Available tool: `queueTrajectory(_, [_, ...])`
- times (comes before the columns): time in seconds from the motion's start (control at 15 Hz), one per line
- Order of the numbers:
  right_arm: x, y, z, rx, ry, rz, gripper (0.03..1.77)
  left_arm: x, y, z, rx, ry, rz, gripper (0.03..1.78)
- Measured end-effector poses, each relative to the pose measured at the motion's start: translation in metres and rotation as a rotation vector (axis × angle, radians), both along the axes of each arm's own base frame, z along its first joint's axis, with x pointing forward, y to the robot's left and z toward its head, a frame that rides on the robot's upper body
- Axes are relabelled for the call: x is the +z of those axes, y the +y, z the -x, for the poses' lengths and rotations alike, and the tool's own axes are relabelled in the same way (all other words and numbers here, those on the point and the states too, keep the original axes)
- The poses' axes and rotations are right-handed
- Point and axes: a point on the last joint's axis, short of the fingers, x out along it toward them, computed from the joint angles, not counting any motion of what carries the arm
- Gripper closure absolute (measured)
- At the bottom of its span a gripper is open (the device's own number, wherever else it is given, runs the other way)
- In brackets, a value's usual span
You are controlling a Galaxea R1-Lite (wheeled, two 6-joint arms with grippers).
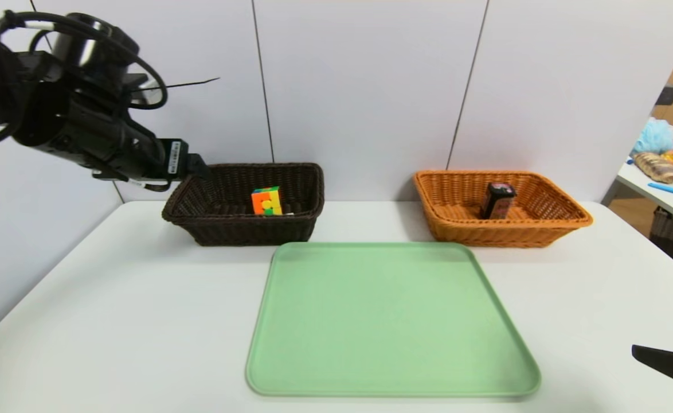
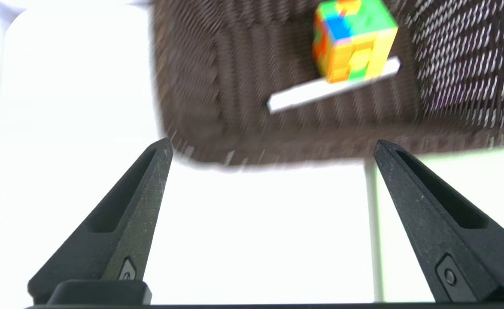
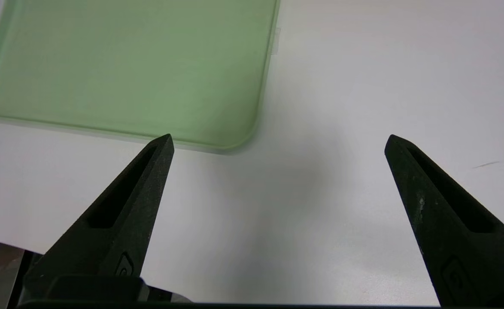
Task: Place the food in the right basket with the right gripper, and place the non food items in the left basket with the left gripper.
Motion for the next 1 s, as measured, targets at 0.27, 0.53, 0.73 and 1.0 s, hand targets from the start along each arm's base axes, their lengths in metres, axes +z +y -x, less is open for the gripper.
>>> queueTrajectory(0.27, [-0.003, 0.002, 0.014, 0.053, 0.012, 0.002, 0.10, -0.002, 0.022, 0.072, 0.027, 0.018, -0.002, 0.14])
queueTrajectory(0.53, [-0.005, 0.000, 0.037, 0.092, 0.010, 0.008, 0.10, -0.026, 0.034, 0.137, 0.036, 0.050, -0.003, 0.12])
queueTrajectory(0.73, [-0.006, -0.003, 0.058, 0.098, -0.014, 0.013, 0.10, -0.049, 0.042, 0.181, 0.045, 0.064, 0.002, 0.12])
queueTrajectory(1.0, [-0.006, -0.007, 0.080, 0.057, -0.071, 0.008, 0.10, -0.067, 0.049, 0.216, 0.069, 0.027, 0.040, 0.12])
